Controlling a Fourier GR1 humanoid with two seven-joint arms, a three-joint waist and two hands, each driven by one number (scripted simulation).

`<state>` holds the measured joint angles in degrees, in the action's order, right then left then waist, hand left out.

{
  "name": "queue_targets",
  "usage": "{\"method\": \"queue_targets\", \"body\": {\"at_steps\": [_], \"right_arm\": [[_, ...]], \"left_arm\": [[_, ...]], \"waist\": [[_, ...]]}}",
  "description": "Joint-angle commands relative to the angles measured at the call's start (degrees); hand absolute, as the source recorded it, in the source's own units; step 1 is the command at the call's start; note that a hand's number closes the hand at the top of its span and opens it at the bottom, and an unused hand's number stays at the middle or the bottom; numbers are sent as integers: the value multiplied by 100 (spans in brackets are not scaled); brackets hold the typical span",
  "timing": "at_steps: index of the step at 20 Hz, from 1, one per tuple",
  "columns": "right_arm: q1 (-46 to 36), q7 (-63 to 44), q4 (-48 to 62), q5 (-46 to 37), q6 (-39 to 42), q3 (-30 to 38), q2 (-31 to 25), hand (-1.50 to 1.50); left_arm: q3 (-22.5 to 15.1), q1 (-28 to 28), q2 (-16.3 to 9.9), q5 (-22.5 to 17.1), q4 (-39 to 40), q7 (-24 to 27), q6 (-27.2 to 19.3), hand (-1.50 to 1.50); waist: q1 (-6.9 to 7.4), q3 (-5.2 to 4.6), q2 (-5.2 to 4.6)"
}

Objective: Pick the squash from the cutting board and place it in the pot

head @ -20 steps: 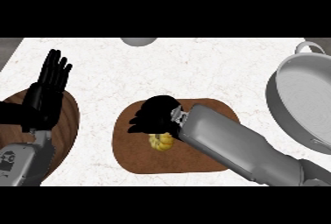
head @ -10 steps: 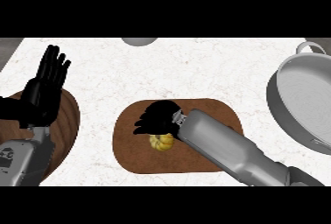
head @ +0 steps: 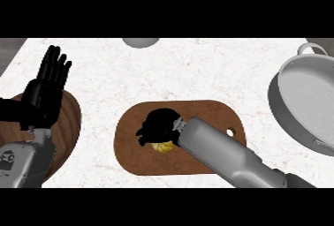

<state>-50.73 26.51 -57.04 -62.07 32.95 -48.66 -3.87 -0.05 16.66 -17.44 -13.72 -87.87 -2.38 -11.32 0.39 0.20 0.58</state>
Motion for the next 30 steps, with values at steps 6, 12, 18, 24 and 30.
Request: {"method": "queue_targets", "body": {"at_steps": [6, 12, 18, 24, 30], "right_arm": [[448, 545, -218, -332, -119, -258, 226, 150], [1037, -321, -908, -638, -701, 220, 281, 150], [3006, -2292, -2190, -206, -1870, 965, 382, 150], [4471, -3358, -4255, -503, -2610, 802, 281, 150], [5222, -4567, -6540, -1243, -2711, 929, 62, 150]], "left_arm": [[196, -233, -3, -87, 30, 185, 298, 0], [125, 99, 127, 202, -46, -174, -45, 0], [324, -500, 40, 149, 74, 72, -39, 0], [522, -545, -111, 47, -27, 64, 31, 0], [294, -634, 84, 115, -221, 96, 19, 0]], "waist": [[-17, -21, -53], [-86, -17, -37], [-606, -1, 110], [-624, -16, 123], [-469, -22, 84]]}}
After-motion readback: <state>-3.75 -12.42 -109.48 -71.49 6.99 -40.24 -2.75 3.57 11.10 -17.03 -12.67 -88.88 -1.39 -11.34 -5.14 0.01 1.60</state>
